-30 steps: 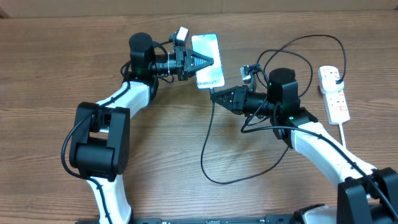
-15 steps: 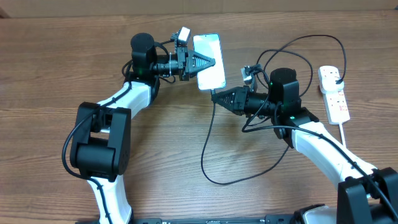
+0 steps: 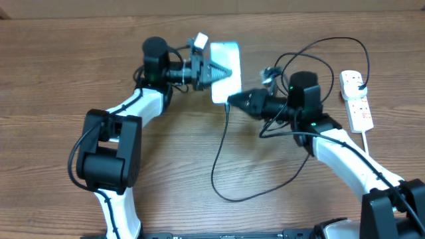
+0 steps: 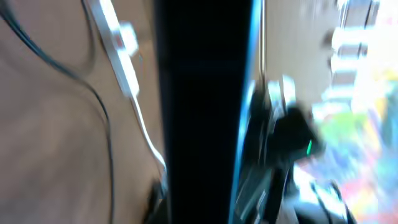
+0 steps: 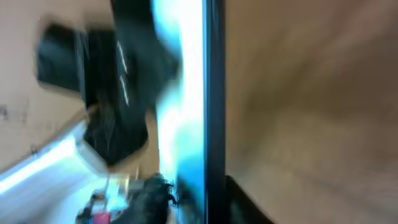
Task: Plug charger to phone and switch on socket
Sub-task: 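Open the right gripper and withdraw it from the plug, then lower the phone onto the table and release it with the left gripper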
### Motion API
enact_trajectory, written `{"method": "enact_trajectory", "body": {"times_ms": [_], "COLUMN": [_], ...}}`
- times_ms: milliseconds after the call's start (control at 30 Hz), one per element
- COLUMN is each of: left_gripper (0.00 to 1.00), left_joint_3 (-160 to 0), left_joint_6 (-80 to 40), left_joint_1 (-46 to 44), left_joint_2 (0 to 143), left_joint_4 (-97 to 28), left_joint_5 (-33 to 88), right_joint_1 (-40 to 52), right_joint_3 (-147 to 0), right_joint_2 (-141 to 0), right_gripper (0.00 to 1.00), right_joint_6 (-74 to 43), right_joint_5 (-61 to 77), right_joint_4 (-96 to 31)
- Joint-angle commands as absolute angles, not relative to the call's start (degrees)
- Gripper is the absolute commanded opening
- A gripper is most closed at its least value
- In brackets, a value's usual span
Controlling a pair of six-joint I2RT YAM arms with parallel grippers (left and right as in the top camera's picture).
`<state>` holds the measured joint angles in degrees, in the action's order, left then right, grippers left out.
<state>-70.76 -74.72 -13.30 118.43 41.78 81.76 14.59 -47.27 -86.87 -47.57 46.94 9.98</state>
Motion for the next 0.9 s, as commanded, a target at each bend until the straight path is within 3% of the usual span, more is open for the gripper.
{"method": "enact_trajectory", "body": {"times_ms": [0, 200, 333, 667, 867], "left_gripper": [0.04, 0.04, 0.04, 0.04, 0.04], "left_joint_3": [-69.58, -69.58, -69.58, -69.58, -69.58], "left_joint_6": [-72.79, -72.77, -72.77, -69.93, -55.86], "left_joint_1": [-15.75, -13.63, -11.66, -8.34, -8.32], "left_joint_2": [118.39, 118.39, 118.39, 118.39, 118.41], "left_joint_4": [41.89, 42.06, 42.06, 40.07, 21.63], "left_joint_5": [90.48, 89.38, 89.43, 84.6, 76.64], "right_joint_1": [13.04, 13.04, 12.86, 9.87, 9.67], "right_joint_3": [-49.25, -49.25, -49.25, -49.25, -49.25], "right_joint_2": [-86.8, -86.5, -84.29, -74.43, -71.75], "right_gripper": [0.42, 0.64, 0.72, 0.79, 0.8], "right_joint_6": [-44.56, -41.43, -35.29, -27.2, -24.95], "right_joint_5": [44.56, 49.71, 49.6, 49.56, 49.04], "right_joint_4": [10.59, 7.64, 1.23, -10.17, -16.27]}}
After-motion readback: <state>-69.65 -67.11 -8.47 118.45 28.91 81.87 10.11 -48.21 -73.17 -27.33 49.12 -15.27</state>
